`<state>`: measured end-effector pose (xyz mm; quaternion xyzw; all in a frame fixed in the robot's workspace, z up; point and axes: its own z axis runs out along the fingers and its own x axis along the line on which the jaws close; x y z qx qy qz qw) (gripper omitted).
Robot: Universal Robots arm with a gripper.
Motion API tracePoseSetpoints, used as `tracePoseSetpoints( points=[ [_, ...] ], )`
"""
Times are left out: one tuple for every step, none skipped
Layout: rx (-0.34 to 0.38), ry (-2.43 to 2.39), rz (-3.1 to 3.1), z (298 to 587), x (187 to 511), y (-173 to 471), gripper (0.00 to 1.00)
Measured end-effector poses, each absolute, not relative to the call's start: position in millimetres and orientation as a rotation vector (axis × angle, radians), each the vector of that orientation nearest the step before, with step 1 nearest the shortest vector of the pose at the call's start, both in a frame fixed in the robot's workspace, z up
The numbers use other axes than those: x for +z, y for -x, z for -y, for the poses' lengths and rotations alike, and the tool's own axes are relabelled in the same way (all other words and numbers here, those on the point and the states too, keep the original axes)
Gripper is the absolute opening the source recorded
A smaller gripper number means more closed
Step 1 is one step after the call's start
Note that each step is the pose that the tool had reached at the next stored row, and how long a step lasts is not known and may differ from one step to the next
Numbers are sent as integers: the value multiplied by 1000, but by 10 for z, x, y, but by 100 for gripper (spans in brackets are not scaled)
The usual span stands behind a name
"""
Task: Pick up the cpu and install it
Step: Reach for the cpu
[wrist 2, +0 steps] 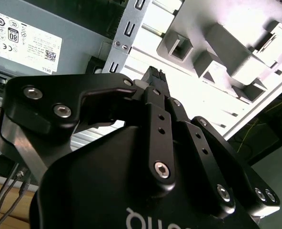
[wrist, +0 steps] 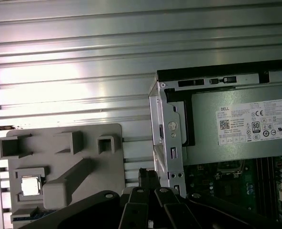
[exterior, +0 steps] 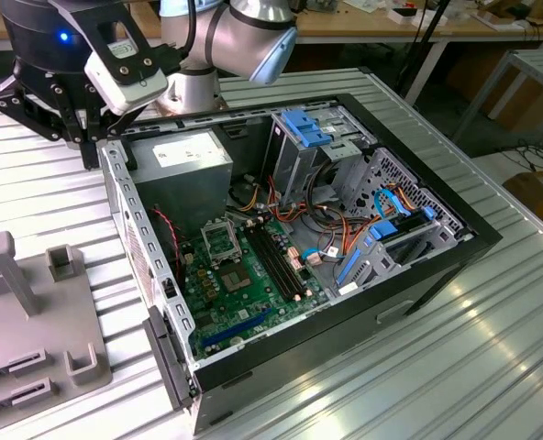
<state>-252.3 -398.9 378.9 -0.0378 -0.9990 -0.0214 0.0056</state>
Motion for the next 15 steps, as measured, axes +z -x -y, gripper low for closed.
tracePoseSetpoints(
  points=[
    [-67, 118, 3128, 3988, 3789, 2524, 11],
    [-67, 118, 3127, 3989, 3790, 2525, 11],
    [-67, 118, 3128, 3989, 3789, 2526, 11],
    [-67, 118, 3128, 3988, 3789, 2529, 11],
    [-67, 119, 3127, 3988, 3789, 2532, 11],
    [-67, 118, 3127, 3989, 3790, 2536, 11],
    [-67, 118, 3127, 3989, 3789, 2538, 11],
    [-67, 118, 3127, 3988, 3789, 2541, 11],
    [-67, 118, 3128, 3988, 3789, 2544, 11],
    [-67, 118, 3128, 3988, 3789, 2548, 11],
    [-67, 118, 3127, 3989, 3790, 2550, 11],
    [-67, 118, 3127, 3989, 3790, 2554, 11],
    [-67, 118, 3127, 3989, 3790, 2557, 11],
    [-67, 118, 3127, 3988, 3789, 2562, 11],
    [-67, 118, 3128, 3989, 3789, 2565, 11]
  ],
)
